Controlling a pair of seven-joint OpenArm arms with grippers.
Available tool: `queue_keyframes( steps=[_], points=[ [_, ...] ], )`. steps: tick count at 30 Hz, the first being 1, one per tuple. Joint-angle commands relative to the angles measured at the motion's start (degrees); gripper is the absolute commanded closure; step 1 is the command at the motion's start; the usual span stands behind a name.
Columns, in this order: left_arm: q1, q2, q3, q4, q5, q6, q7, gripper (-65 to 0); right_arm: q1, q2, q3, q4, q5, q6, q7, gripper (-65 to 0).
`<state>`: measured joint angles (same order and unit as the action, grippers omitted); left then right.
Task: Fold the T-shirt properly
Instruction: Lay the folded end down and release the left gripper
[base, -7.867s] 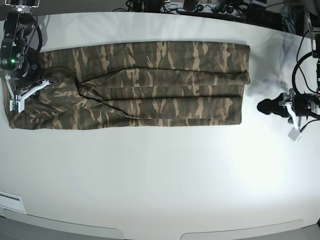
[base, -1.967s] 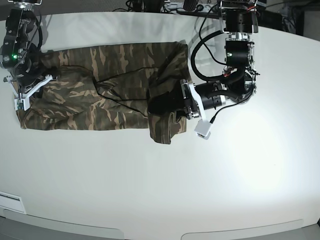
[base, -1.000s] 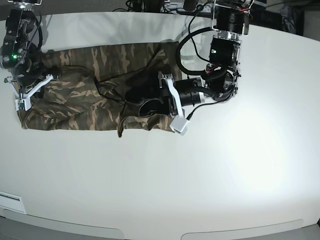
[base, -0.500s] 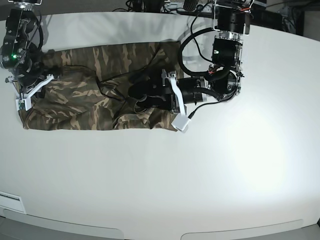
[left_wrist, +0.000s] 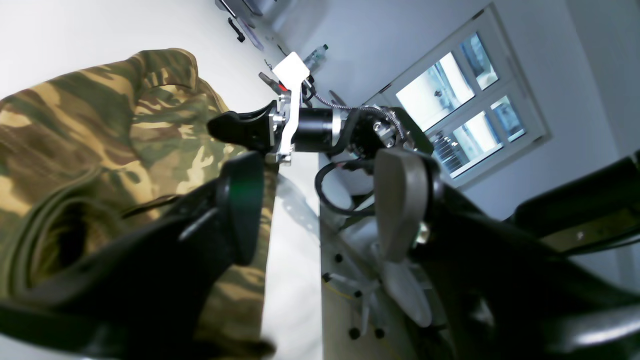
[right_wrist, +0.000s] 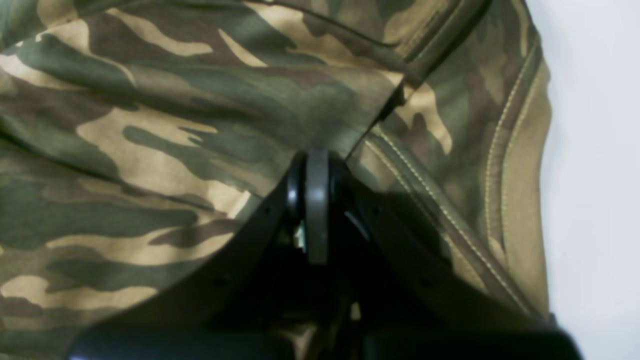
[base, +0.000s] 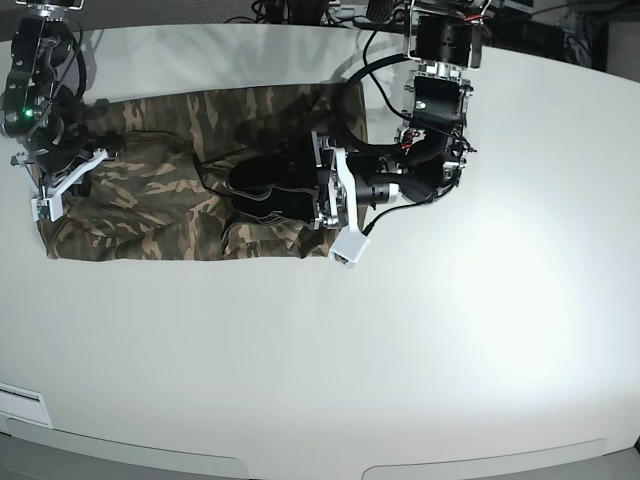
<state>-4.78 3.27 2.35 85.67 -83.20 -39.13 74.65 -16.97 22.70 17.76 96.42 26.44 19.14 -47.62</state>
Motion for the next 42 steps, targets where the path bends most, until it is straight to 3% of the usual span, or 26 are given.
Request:
queue_keyframes(
  steps=[1,3,9,11,17,26,35,42],
  points=[
    [-1.68,0.20,-0.85,1.20,-1.80,-0.87,-0.61,-22.5,-0.66,-0.13,-0.48,-0.33,0.39,1.27,-5.11,0.0],
    [-2.80,-0.35,-3.45,1.44,-1.80,-0.87,0.13,0.0,-0.66,-0.13,-0.48,-0.33,0.39,1.27,-5.11,0.0],
    [-4.57,-3.30,-11.78,1.44,0.63,-0.87,0.42,0.0,-0.66,-0.15,-0.48,-0.33,0.39,1.22,-5.14,0.0],
    [-4.61,-4.44,-12.59,1.49,4.28,-0.87,0.44,0.0,-0.63,-0.15,-0.48,-0.33,0.42,1.22,-5.07,0.0],
    [-4.61,-7.78,-10.56,3.58,15.28,-0.70,-0.90,0.0,-0.66,-0.15,-0.48,-0.33,0.81,1.22,-4.87,0.0],
    [-4.59,-11.37,-7.56,5.84,30.56,3.41,-7.39,0.0,-0.63,-0.15,-0.48,-0.33,0.81,1.22,-4.74,0.0],
    [-3.50,-11.87,-1.51,5.84,29.59,3.17,-6.14,0.0,-0.66,-0.15,-0.48,-0.33,0.81,1.20,-4.48,0.0],
    [-3.50,-11.80,6.88,5.84,14.75,0.55,0.98,0.0,-0.63,-0.15,-0.48,-0.33,0.83,1.20,-4.44,0.0]
  ],
)
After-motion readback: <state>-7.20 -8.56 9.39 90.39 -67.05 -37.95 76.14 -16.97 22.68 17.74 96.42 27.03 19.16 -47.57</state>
